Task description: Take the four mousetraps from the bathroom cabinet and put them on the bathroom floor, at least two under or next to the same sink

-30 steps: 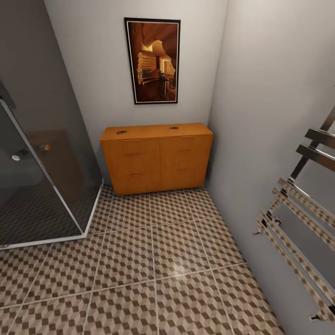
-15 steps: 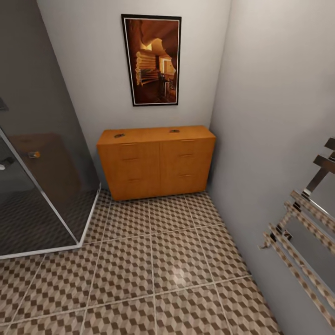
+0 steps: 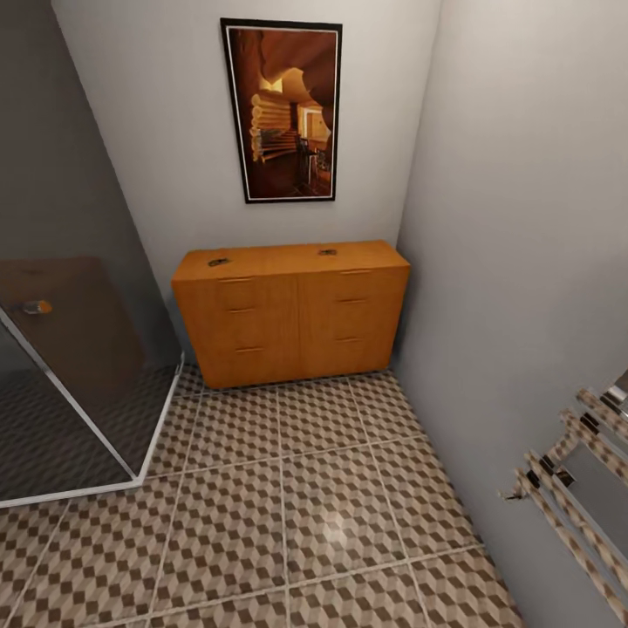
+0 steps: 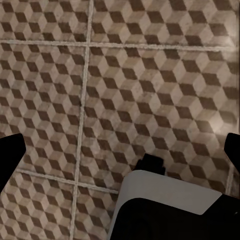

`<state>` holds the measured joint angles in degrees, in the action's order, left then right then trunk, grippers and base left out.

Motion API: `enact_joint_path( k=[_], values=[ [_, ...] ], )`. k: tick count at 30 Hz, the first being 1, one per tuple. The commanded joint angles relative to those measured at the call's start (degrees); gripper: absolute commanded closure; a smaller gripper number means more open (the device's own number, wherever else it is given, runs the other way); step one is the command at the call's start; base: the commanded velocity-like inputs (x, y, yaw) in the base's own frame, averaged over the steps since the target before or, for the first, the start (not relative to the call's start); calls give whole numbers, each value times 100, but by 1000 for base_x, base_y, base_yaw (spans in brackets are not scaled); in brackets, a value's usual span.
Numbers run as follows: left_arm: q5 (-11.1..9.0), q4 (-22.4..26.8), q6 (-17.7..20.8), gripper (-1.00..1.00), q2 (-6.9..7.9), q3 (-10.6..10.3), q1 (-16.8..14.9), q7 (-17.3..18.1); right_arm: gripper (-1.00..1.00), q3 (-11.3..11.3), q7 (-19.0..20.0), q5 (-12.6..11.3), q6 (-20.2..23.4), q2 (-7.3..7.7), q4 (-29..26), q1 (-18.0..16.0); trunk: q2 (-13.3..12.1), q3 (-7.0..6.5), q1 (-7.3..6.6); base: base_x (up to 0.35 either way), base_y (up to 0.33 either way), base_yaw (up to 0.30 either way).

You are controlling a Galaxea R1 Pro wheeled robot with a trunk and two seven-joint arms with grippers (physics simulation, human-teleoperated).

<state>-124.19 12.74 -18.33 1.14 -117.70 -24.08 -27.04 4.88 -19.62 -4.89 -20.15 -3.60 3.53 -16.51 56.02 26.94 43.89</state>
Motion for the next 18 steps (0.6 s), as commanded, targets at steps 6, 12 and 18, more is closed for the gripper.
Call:
enact_joint_path(
  k=[6,12,18],
  values=[
    [-44,27,-39,-100,9,-51,-10,-29,-100,48,-7,-48,-42,-4,25,-10,4,6,4,306,0,0],
    [-44,27,-39,-100,8,-51,-9,-29,-100,48,-7,-48,-42,-4,25,-10,4,6,4,311,0,0],
    [-44,27,-39,-100,9,-51,-10,-29,-100,48,-1,-48,-43,-18,26,-10,4,6,4,325,0,0]
  ],
)
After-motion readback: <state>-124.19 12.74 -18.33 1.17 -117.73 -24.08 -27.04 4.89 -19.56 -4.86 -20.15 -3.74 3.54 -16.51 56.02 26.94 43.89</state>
